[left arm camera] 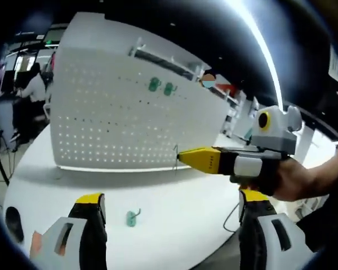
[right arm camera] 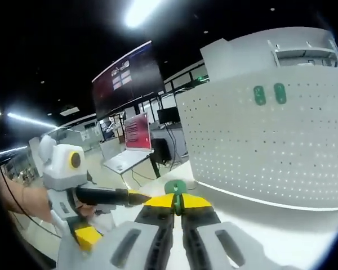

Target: Insert the hook assembly into the mounting plate slot until the hook locks in place.

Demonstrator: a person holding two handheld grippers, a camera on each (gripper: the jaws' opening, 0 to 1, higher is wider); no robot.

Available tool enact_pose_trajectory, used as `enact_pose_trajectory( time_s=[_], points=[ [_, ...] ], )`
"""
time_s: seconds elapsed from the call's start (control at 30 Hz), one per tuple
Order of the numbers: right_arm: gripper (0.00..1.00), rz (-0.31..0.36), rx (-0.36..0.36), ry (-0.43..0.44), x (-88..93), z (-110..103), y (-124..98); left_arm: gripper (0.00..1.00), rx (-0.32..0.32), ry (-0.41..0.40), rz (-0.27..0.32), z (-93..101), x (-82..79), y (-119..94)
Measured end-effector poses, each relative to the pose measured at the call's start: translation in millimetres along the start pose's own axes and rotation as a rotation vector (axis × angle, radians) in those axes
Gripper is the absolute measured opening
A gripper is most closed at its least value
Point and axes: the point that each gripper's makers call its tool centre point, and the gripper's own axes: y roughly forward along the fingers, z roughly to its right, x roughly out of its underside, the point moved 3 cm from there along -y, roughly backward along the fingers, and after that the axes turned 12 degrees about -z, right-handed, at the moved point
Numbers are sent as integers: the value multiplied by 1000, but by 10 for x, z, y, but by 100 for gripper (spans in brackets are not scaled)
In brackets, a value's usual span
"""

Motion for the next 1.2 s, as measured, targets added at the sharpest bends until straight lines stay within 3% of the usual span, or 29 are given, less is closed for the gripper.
enact_pose_trajectory(
  time_s=[0.1, 0.2, 0.3, 0.4, 0.5, 0.63, 0.9, 1.2],
  points=[
    [0, 48, 98, -64, -132, 91, -16, 100, 1, -7, 8, -38, -44, -34],
    [0, 116, 158, -21, -305, 194, 0, 100, -17, -11, 9, -63, -79, -58],
    [0, 157, 212, -31, -447, 311, 15, 100, -22, -21, 16, -92, -84, -71],
    [0, 196, 312, -55, -590, 529, 49, 100, -28, -33, 11, -123, -65, -68],
    [0, 226, 372, -12, -702, 768, 91, 100, -13, -62, 12, -120, -46, -65],
    [0, 258, 438, -7, -870, 1053, 71, 100, -18, -55, -2, -138, -21, -79],
    [0, 286, 543, 32, -994, 1557, 9, 99, -29, -69, -14, -250, 4, -119],
    [0, 318, 617, 23, -1136, 1826, -65, 97, -32, -88, -25, -306, 3, -81]
  ],
)
